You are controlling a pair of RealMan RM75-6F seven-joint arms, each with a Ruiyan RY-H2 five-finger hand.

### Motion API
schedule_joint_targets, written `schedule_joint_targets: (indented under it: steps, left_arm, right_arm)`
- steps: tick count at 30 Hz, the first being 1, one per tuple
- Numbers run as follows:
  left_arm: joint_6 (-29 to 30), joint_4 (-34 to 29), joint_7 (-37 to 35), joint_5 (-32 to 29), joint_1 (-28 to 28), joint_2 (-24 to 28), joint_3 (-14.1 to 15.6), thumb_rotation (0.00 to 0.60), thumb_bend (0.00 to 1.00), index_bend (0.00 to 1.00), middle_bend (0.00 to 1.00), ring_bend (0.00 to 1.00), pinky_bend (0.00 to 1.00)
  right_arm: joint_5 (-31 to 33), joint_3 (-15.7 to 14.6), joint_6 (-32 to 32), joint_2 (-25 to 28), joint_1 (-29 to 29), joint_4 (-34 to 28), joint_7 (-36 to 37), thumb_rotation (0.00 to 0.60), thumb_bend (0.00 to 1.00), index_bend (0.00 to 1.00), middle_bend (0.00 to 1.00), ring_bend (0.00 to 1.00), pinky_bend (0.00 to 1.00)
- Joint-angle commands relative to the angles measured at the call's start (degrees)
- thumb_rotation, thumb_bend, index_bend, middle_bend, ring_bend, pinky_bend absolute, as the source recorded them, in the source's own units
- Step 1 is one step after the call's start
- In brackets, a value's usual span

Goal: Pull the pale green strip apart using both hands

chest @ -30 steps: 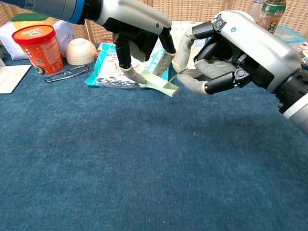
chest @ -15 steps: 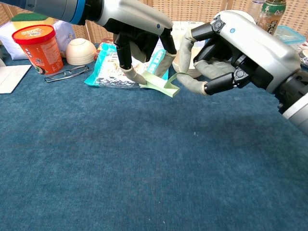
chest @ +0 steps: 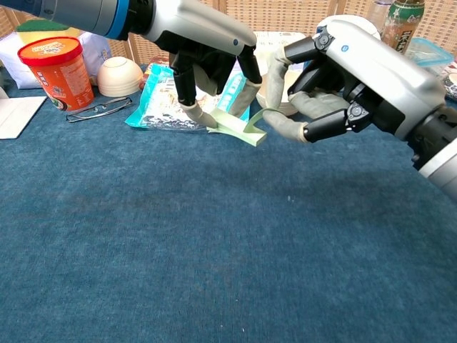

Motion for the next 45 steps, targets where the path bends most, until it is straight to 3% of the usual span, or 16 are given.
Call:
schedule_joint_targets:
  steps: [1,45]
  left_arm:
    - [-0.04,0.05,0.03,-0.04,-0.02,-0.04,0.07,0.600,0.41,0.67,1.00,1.00,1.00]
    - [0.00,0.75,-0.24,-0.04,0.19,-0.52,0.42,0.600,0.41,0.67,1.00,1.00,1.00]
  right_arm:
    - [0.02,-0.01,-0.01,-0.02,0.01,0.06,0.03,0.600,0.50,0.63,1.00,1.00,1.00]
    - [0.66,-0.08,-0.19,0.71,-0.09,-0.42,0.13,0.600,0.57,0.68,1.00,1.00,1.00]
